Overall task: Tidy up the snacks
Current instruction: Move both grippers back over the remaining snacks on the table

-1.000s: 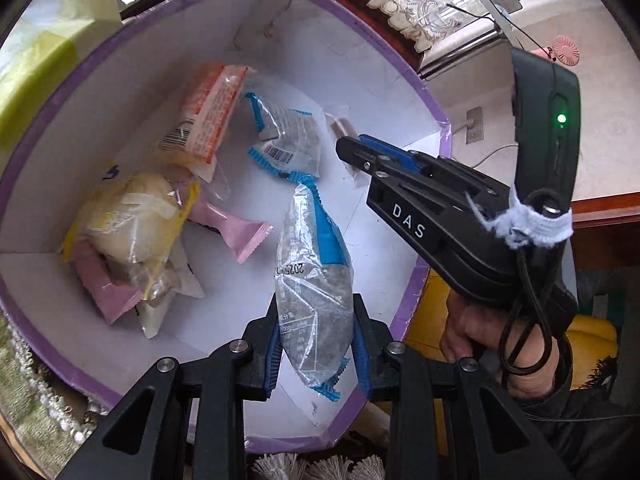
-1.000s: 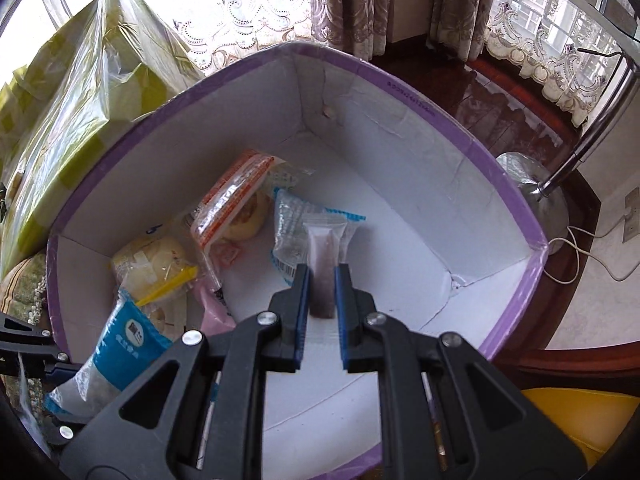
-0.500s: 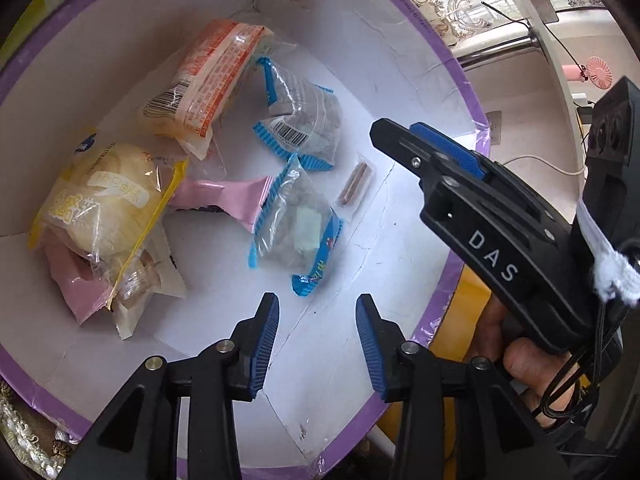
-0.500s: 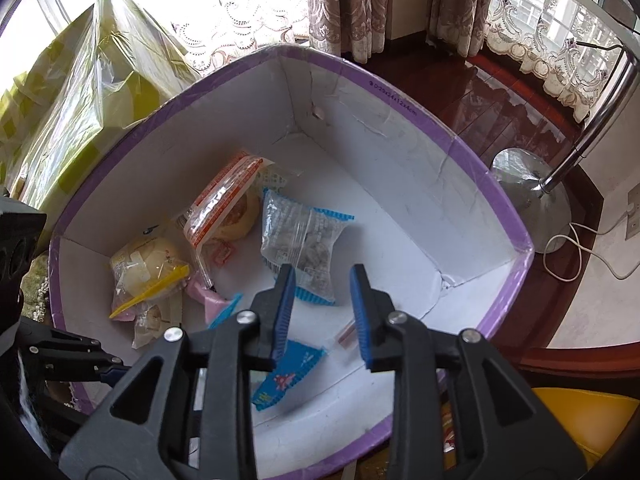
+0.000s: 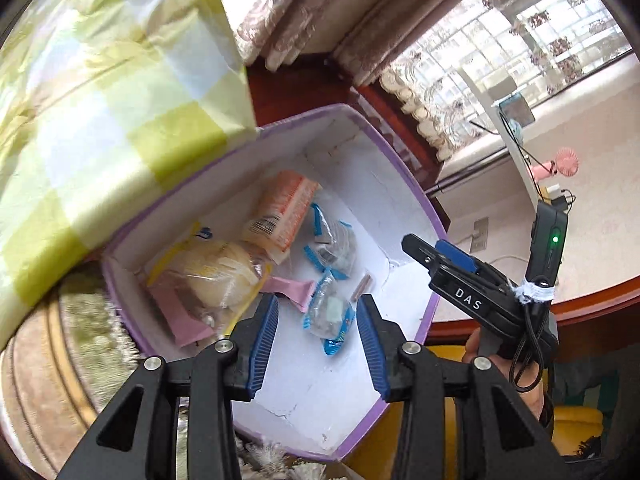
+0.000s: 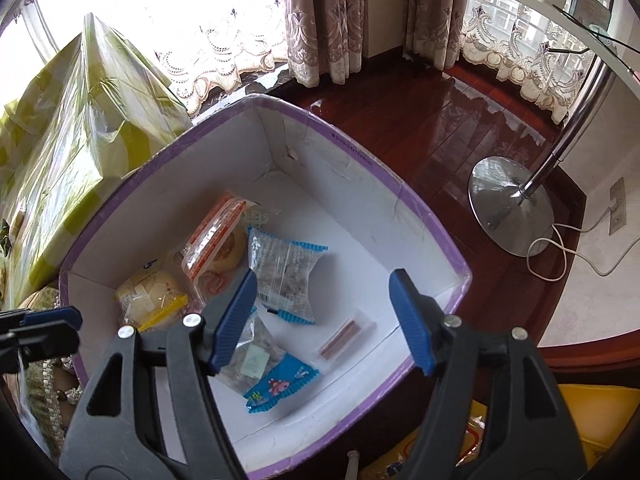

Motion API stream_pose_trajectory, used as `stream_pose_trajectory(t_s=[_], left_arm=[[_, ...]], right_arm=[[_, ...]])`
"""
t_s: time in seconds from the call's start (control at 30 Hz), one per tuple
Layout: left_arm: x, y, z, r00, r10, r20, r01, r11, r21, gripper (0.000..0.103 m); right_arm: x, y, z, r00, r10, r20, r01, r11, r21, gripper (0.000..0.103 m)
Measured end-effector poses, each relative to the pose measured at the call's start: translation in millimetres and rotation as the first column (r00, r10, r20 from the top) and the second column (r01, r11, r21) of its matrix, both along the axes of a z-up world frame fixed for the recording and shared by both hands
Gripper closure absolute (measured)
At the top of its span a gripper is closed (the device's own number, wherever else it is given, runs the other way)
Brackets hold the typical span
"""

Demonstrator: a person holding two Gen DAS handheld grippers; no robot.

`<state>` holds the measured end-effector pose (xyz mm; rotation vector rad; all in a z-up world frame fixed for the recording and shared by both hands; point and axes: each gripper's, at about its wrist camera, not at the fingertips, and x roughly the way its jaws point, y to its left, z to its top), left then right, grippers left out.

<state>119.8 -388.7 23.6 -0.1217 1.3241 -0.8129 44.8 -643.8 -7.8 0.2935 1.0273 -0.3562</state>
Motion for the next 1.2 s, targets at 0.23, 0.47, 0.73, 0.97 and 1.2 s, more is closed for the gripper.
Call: stream_pose_trajectory(t_s=[0.23, 0.47, 0.73, 0.97, 1.2], left_arm=[[0.7, 62.6, 9.8, 0.987, 0.143, 0.079, -0.141, 0.989, -0.035, 0.061], [5.9, 122.1, 19.7, 0.946, 0.284, 0.156, -0.275, 0.958, -0.082, 0.061], [8.5, 203.1, 26.9, 0.864, 0.457, 0.211, -0.44, 0.889, -0.123, 0.061], [2.0, 274.8, 23.7, 0.762, 0.61, 0.219, -0.591, 0.793, -0.152, 0.061], [-13.9, 341.3, 20.9, 0.626, 0.75, 0.213, -0.727, 0.66, -0.191, 0.061]], right_arm=[[12.2, 39.6, 19.9, 0.997, 0.04, 0.072, -0.041, 0.999, 0.018, 0.031], [33.9, 110.3, 33.1, 0.979, 0.171, 0.111, -0.176, 0.984, 0.031, 0.03], [59.4, 198.8, 54.3, 0.932, 0.293, 0.213, -0.315, 0.946, 0.079, 0.03], [75.9, 280.6, 54.8, 0.87, 0.45, 0.203, -0.467, 0.883, 0.043, 0.03], [88.2, 314.0, 50.6, 0.849, 0.496, 0.185, -0.505, 0.863, 0.007, 0.03]])
